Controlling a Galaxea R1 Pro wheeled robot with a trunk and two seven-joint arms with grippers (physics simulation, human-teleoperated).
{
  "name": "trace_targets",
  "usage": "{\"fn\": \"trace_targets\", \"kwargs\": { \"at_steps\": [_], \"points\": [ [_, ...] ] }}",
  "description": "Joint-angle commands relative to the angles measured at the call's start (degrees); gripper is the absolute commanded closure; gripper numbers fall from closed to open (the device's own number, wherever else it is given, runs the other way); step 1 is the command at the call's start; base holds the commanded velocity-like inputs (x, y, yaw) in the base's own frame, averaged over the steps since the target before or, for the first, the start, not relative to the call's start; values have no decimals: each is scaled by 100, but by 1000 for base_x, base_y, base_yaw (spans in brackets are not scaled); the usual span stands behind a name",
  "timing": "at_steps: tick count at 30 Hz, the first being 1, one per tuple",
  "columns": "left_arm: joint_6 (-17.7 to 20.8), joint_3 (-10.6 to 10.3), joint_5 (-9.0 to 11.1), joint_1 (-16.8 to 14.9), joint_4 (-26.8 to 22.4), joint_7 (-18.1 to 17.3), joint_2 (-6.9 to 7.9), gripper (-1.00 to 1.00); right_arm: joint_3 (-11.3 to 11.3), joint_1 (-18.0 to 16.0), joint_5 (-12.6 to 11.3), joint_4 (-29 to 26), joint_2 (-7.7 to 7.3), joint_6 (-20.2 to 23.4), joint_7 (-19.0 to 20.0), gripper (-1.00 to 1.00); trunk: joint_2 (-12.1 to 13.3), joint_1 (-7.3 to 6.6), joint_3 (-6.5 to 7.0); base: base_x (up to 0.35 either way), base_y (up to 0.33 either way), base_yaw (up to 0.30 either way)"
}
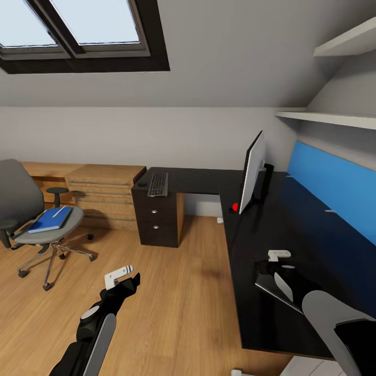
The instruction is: In the bedroom, organize the workspace by keeping the computer under the desk, ensuring the monitor is on the desk, placing the keyboard on the desk next to the monitor, placing the mouse on the desk next to the keyboard, moving the folder from the swivel chair onto the desk next to the mouse, stacking the notebook on top of the folder with the pen on top of the notebook, and positioning the swivel chair next to the desk.
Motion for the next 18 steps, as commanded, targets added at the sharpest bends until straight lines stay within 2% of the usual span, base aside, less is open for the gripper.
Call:
{"fn": "trace_targets", "kwargs": {
  "at_steps": [1, 9, 18],
  "points": [
    [21, 0, 60, -4, -6, 38, 0, -100, 82, 3, -60, 231, -6, 84, 5, -100, -3, 0, -7, 0, 0, 0],
    [24, 0, 60, -4, 2, 34, 6, -100, 82, 3, -60, 230, -1, 180, 5, -100, -3, 0, -7, -188, -67, 0],
    [21, 0, 60, -4, 9, 34, 7, -100, 84, 3, -60, 230, -9, 184, 5, -100, -3, 0, -7, -83, -22, 0]
  ]
}}
